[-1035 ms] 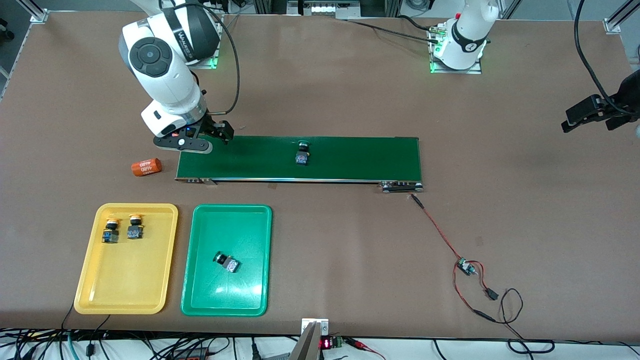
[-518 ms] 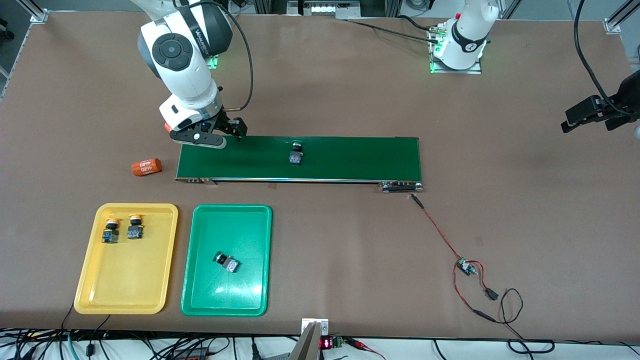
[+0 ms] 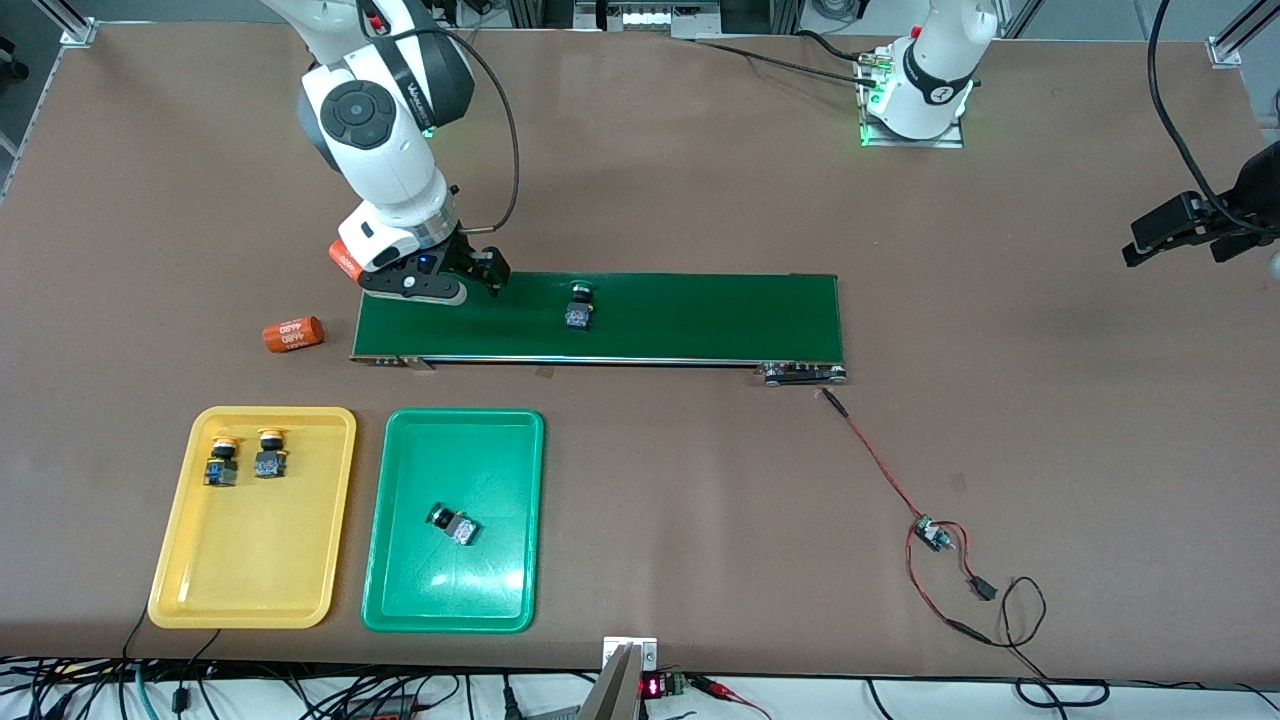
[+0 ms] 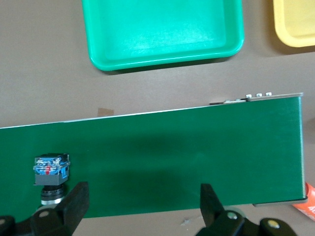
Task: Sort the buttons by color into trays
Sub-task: 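Reach the right gripper down to the green-based button on the belt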
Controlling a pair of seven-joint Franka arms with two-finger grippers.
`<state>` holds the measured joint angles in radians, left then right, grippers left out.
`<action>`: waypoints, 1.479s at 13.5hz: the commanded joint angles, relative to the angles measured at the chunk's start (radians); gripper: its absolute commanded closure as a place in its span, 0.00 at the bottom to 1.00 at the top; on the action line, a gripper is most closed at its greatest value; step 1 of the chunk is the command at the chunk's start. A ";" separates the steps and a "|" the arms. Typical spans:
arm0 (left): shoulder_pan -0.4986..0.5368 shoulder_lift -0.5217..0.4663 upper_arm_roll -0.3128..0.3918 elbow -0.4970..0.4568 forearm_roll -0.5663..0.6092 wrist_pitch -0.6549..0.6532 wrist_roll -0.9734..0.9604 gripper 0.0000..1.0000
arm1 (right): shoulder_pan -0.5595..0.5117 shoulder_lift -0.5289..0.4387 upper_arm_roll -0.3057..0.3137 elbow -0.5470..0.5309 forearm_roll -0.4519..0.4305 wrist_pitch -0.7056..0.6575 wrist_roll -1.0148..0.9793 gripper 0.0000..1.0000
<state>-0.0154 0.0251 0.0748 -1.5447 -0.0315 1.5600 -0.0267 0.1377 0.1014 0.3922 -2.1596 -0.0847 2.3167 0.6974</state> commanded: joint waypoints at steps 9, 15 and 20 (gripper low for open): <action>0.005 0.004 -0.003 -0.002 0.018 0.026 0.022 0.00 | 0.062 0.115 0.022 -0.006 0.010 0.052 0.022 0.00; 0.005 0.004 -0.003 -0.002 0.018 0.038 0.022 0.00 | 0.059 0.129 0.028 -0.005 0.010 0.055 0.021 0.00; 0.011 0.006 -0.001 -0.003 0.018 0.038 0.022 0.00 | 0.059 0.144 0.028 -0.005 0.010 0.085 0.021 0.00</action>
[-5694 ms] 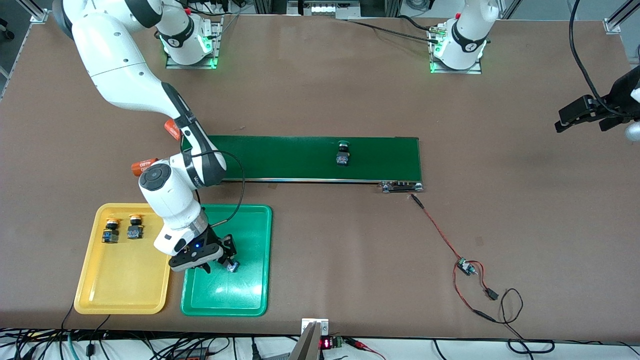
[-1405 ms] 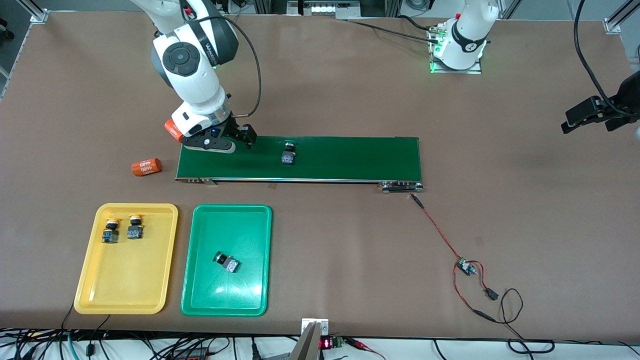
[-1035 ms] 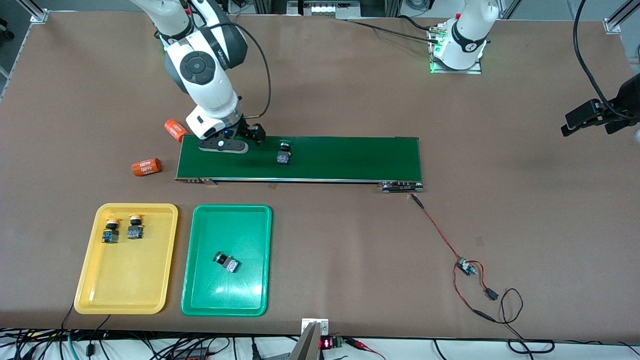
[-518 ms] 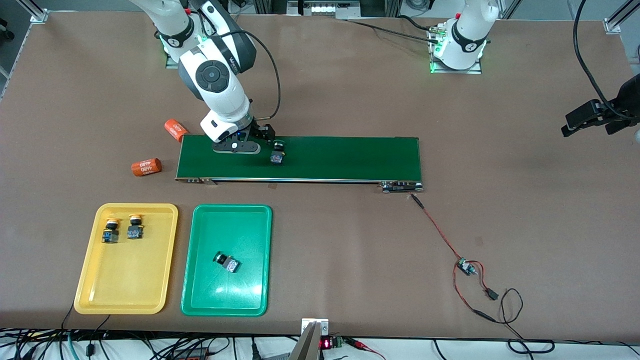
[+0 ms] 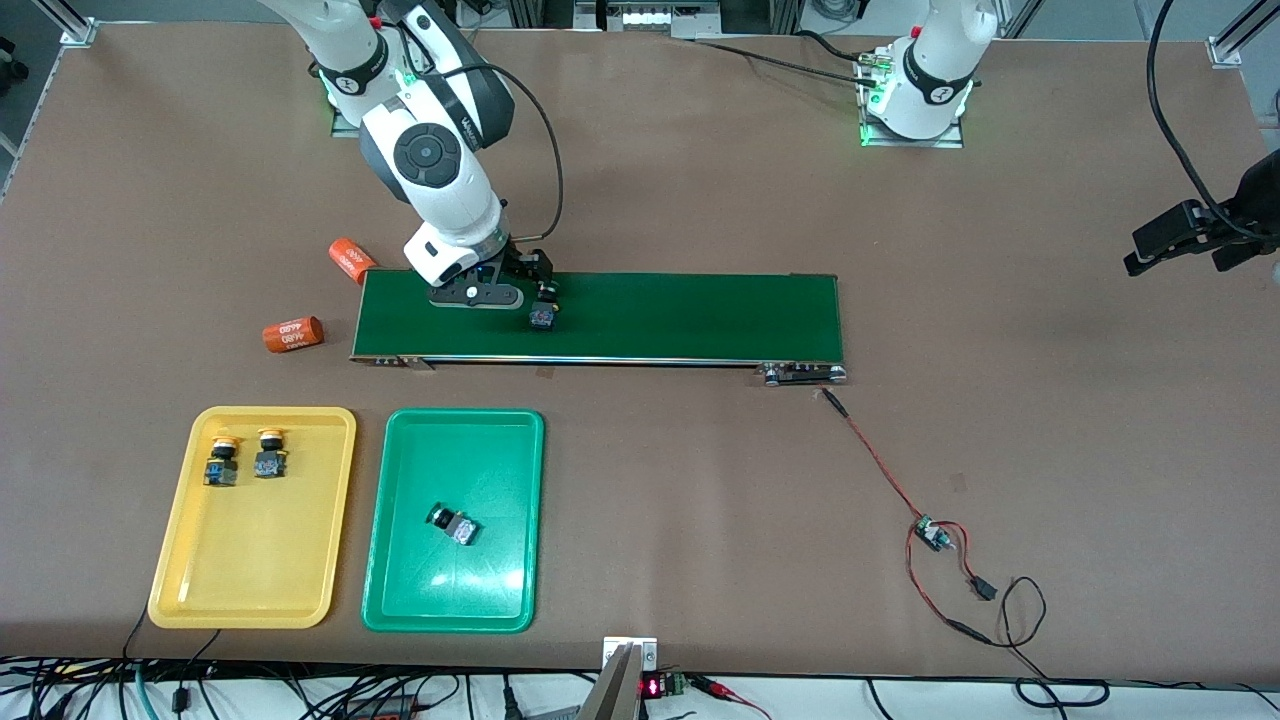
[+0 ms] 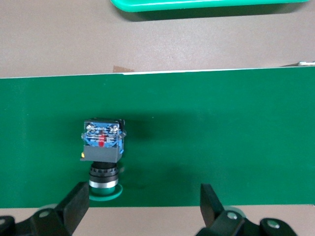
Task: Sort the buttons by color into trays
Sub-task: 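Close the right gripper on the green-based button and lift it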
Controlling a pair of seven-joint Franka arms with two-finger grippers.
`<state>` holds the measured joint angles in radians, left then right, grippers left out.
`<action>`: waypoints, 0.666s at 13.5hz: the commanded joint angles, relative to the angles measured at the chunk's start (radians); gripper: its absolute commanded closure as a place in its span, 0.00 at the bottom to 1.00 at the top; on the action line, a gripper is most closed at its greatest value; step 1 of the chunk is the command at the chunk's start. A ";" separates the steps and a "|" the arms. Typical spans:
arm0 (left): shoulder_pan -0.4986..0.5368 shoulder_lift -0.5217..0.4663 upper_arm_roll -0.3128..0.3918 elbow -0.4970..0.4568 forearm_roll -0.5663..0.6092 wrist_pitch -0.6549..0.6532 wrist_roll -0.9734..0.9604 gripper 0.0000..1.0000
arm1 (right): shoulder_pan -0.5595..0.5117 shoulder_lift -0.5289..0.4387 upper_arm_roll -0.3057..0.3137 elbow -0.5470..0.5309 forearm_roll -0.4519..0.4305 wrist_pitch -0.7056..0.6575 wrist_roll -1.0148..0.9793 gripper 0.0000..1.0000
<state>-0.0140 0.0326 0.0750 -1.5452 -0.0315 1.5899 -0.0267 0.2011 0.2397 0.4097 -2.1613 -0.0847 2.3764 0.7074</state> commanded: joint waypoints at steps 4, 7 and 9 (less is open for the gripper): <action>0.016 0.000 -0.001 -0.003 0.018 0.008 0.022 0.00 | -0.005 0.027 0.009 -0.003 0.010 0.046 0.009 0.00; 0.020 0.004 -0.001 -0.003 0.018 0.008 0.022 0.00 | -0.009 0.052 0.009 -0.003 0.006 0.092 0.006 0.00; 0.020 0.006 -0.001 -0.003 0.018 0.010 0.022 0.00 | -0.011 0.064 0.008 -0.003 0.005 0.104 0.000 0.00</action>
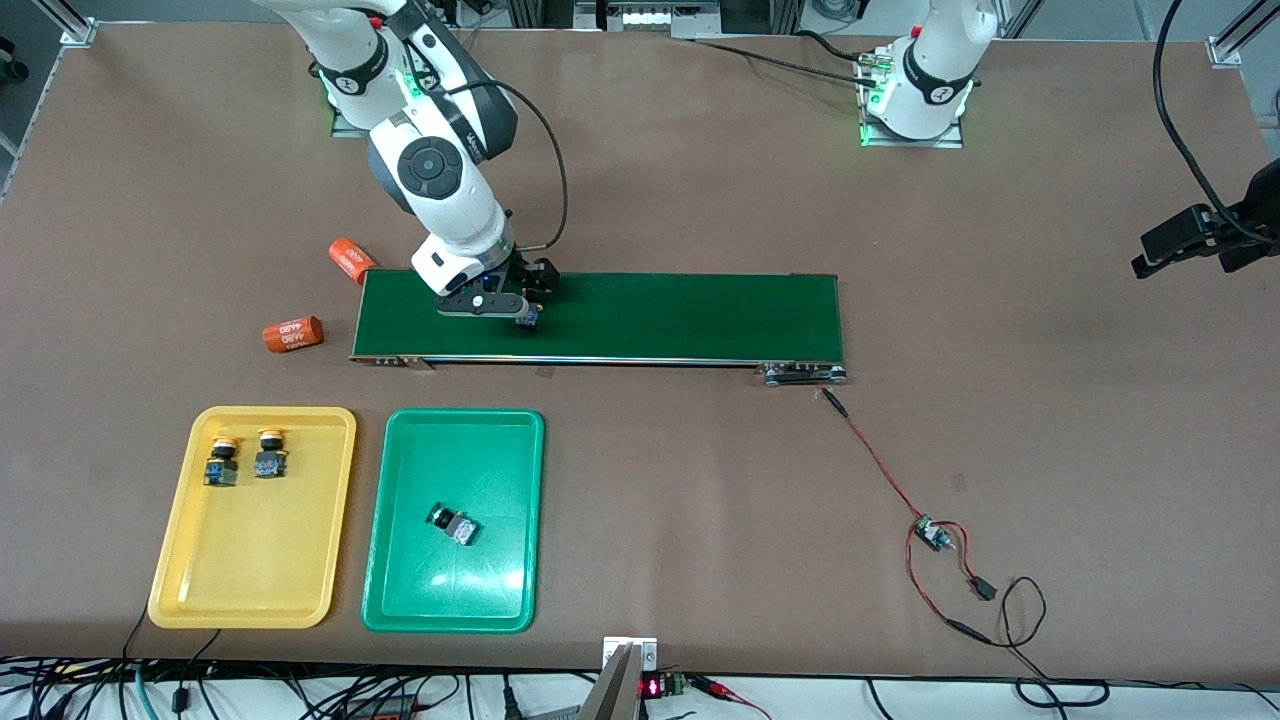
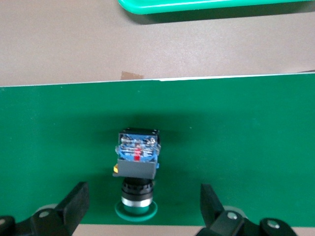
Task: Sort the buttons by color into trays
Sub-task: 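Close the right gripper on the green-based button and lift it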
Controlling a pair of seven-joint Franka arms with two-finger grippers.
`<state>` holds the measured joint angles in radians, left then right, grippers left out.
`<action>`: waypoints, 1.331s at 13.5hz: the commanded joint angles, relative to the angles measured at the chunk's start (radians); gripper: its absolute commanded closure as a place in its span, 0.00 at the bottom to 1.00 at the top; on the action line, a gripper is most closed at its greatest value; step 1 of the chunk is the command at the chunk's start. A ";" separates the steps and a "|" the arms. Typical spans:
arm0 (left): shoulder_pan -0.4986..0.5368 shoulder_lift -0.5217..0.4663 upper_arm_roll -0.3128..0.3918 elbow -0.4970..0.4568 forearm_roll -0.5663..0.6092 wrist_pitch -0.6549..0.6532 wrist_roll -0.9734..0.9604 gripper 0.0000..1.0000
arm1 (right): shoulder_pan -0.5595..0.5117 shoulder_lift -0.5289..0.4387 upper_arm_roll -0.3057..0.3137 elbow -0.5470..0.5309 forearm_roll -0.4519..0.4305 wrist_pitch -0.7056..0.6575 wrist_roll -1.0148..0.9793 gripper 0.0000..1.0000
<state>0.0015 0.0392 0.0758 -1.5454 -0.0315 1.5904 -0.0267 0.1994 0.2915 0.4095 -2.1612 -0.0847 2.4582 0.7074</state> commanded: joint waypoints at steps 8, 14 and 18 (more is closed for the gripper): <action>0.003 0.001 -0.004 -0.001 0.019 0.011 0.022 0.00 | -0.035 0.038 -0.035 -0.005 -0.010 0.042 -0.075 0.00; 0.035 0.008 -0.002 -0.004 0.018 0.017 0.022 0.00 | -0.038 0.048 -0.038 -0.005 -0.009 0.041 -0.086 0.24; 0.035 0.011 -0.004 -0.001 0.019 0.017 0.022 0.00 | -0.041 0.049 -0.040 -0.005 -0.009 0.036 -0.086 0.62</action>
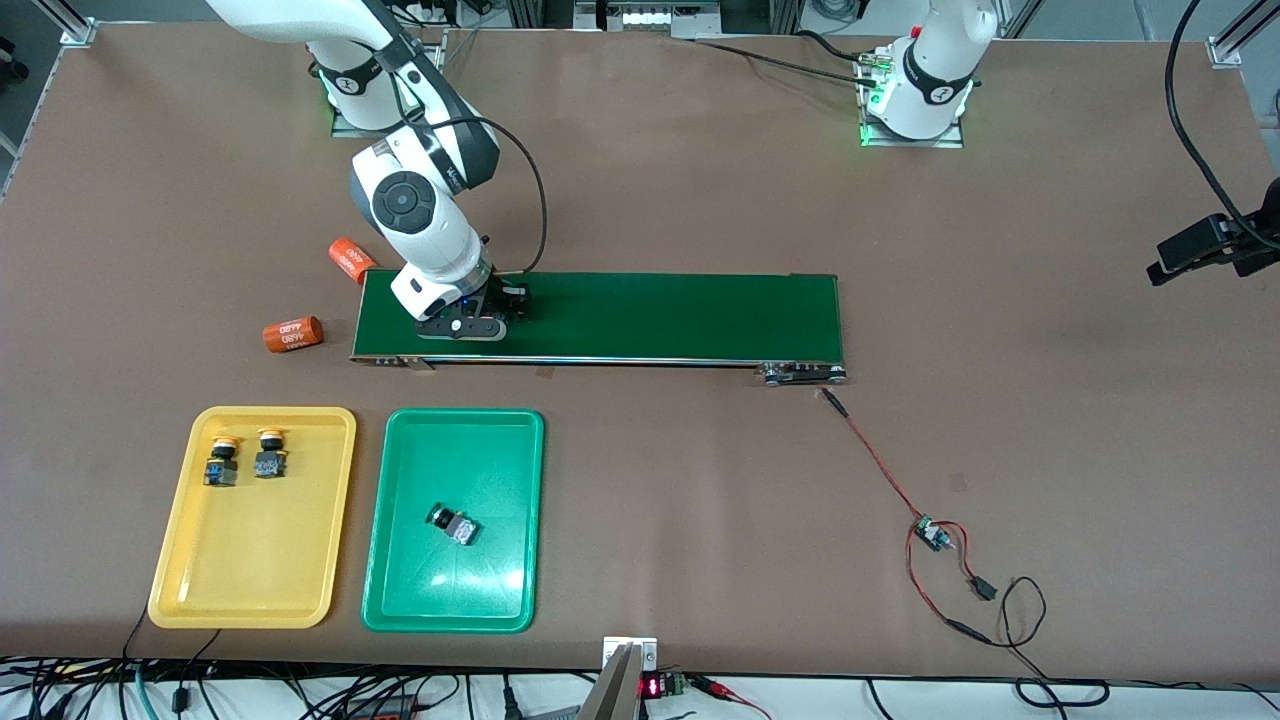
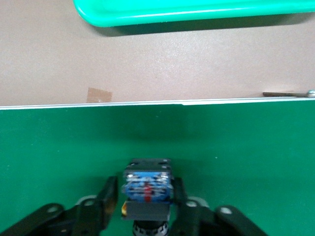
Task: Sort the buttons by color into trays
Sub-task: 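Close the right gripper on the green-based button and lift it, then carry the button with the right gripper over the green tray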
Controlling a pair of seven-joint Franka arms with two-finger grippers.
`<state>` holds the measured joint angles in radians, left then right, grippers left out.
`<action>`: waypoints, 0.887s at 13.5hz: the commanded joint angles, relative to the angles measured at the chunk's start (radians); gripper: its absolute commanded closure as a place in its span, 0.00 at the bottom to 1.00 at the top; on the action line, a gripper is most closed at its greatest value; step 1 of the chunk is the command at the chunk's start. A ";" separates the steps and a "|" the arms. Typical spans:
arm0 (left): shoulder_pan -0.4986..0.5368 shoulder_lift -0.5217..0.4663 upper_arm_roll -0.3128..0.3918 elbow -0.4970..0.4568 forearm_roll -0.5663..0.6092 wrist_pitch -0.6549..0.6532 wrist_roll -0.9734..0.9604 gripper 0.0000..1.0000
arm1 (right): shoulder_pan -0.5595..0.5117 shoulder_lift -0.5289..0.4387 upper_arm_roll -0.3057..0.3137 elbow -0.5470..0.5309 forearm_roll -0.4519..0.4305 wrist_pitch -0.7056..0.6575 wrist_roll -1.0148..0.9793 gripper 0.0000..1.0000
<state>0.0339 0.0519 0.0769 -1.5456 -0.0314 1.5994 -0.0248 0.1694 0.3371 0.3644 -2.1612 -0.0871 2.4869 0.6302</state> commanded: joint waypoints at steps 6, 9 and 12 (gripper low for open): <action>0.003 -0.003 -0.005 -0.001 0.018 0.005 0.020 0.00 | -0.025 -0.010 -0.019 0.010 -0.006 0.000 -0.021 0.80; 0.003 -0.001 -0.005 -0.001 0.018 0.005 0.020 0.00 | -0.048 -0.035 -0.042 0.146 -0.005 -0.174 -0.120 0.80; 0.003 -0.007 -0.014 0.001 0.016 -0.004 0.020 0.00 | -0.053 -0.033 -0.084 0.326 0.000 -0.354 -0.239 0.80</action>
<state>0.0339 0.0519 0.0744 -1.5455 -0.0314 1.5993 -0.0234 0.1211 0.2999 0.2941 -1.9338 -0.0888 2.2194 0.4630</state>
